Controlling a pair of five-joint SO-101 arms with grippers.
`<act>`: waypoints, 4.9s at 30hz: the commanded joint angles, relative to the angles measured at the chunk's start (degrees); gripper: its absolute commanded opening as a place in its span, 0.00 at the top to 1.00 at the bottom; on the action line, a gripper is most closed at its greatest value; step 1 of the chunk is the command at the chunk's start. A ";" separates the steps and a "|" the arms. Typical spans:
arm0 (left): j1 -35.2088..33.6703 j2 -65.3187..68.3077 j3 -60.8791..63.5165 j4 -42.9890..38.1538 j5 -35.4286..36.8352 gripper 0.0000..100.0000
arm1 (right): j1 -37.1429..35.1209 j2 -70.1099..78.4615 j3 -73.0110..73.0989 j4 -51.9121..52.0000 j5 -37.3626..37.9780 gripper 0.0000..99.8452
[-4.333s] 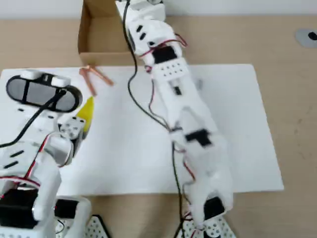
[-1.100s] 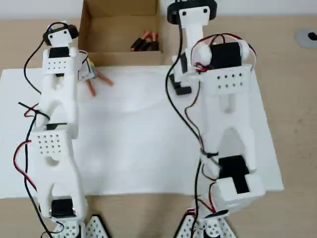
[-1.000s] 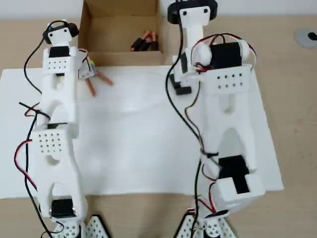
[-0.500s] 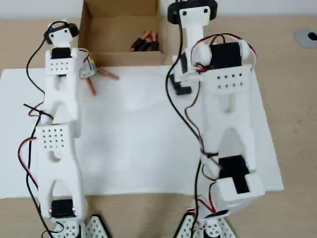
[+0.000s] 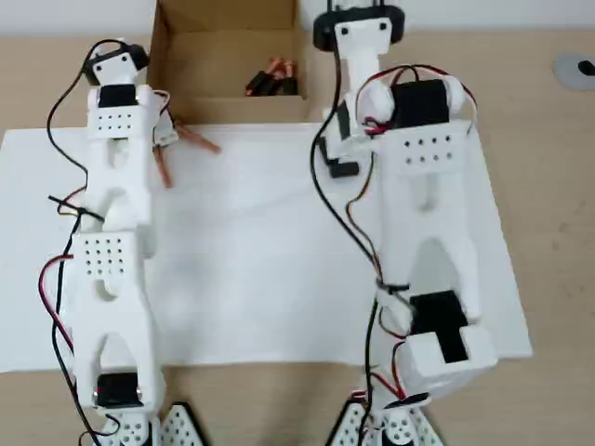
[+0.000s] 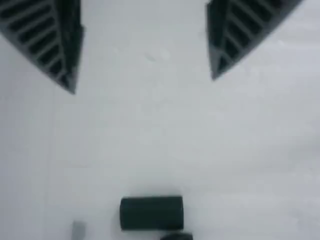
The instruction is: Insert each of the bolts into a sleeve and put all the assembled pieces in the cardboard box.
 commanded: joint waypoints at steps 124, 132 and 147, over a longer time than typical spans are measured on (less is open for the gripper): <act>4.04 -164.35 144.18 -32.70 3.52 0.99 | 5.05 50.68 -27.03 -4.66 76.13 0.79; 4.48 -164.35 145.05 -33.05 0.79 0.99 | 5.14 50.42 -33.19 0.53 72.53 0.79; 4.13 -164.35 145.14 -33.05 0.79 0.99 | 0.13 50.77 -52.62 4.04 36.22 0.79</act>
